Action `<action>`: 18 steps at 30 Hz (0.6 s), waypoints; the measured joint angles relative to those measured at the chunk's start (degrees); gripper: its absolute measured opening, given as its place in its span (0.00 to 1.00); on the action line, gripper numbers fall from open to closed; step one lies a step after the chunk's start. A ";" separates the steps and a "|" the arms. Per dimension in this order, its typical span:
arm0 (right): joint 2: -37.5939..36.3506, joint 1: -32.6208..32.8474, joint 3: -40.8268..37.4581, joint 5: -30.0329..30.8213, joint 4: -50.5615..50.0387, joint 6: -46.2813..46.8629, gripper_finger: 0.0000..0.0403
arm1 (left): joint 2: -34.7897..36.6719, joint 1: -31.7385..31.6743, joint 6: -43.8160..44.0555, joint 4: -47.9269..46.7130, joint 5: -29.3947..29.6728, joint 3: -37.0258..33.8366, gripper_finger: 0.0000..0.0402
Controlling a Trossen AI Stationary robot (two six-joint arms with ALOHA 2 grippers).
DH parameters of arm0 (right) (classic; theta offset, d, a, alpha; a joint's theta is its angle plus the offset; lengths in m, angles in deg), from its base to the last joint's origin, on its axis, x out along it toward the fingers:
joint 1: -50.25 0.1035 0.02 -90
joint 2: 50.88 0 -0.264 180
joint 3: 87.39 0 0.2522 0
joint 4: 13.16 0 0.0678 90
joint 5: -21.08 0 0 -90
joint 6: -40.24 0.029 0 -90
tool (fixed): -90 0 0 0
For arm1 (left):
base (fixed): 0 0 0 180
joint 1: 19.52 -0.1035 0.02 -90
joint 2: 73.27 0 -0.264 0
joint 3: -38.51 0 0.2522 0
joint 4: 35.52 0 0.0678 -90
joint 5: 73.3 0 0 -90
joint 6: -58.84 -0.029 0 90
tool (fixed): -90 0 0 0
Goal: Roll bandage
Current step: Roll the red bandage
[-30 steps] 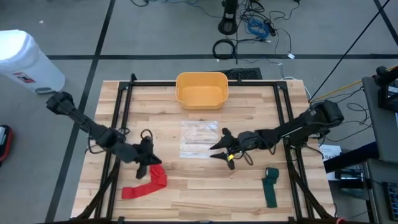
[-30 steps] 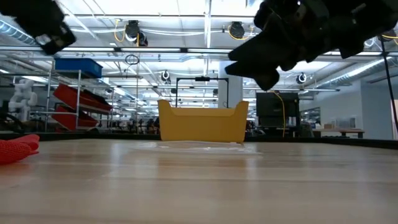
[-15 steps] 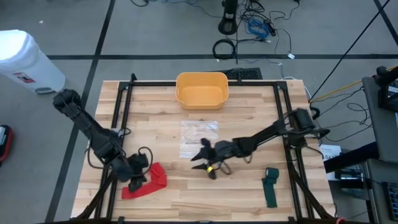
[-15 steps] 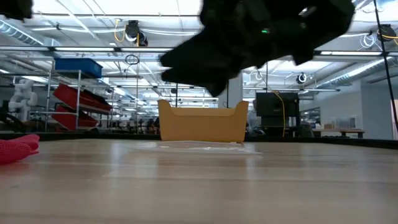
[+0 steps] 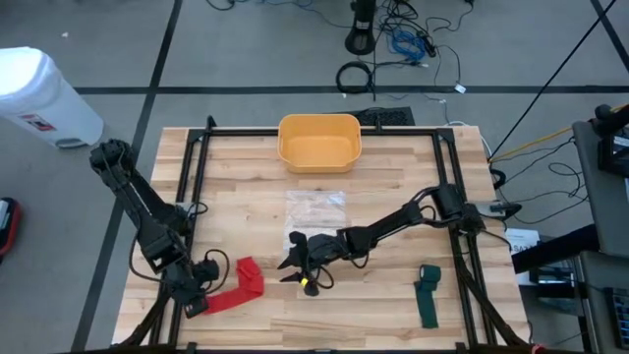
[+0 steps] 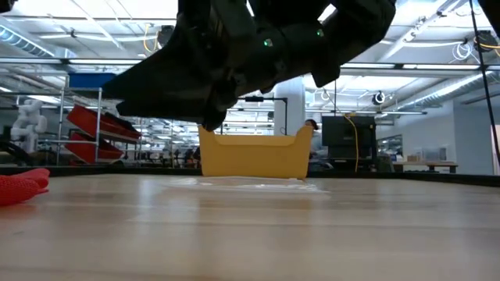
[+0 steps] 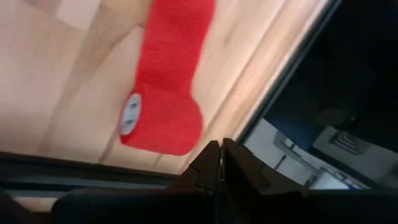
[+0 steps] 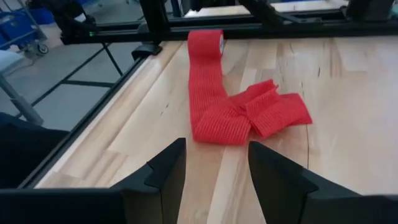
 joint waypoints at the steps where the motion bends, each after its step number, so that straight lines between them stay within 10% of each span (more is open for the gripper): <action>1: 0.00 0.00 0.00 0.08 -0.15 0.20 0.40 | -0.12 0.23 0.01 -0.53 0.02 0.00 0.06; 18: -0.03 0.37 -0.02 4.86 -3.49 -2.41 0.40 | -10.44 5.33 5.36 2.76 -7.24 2.55 0.06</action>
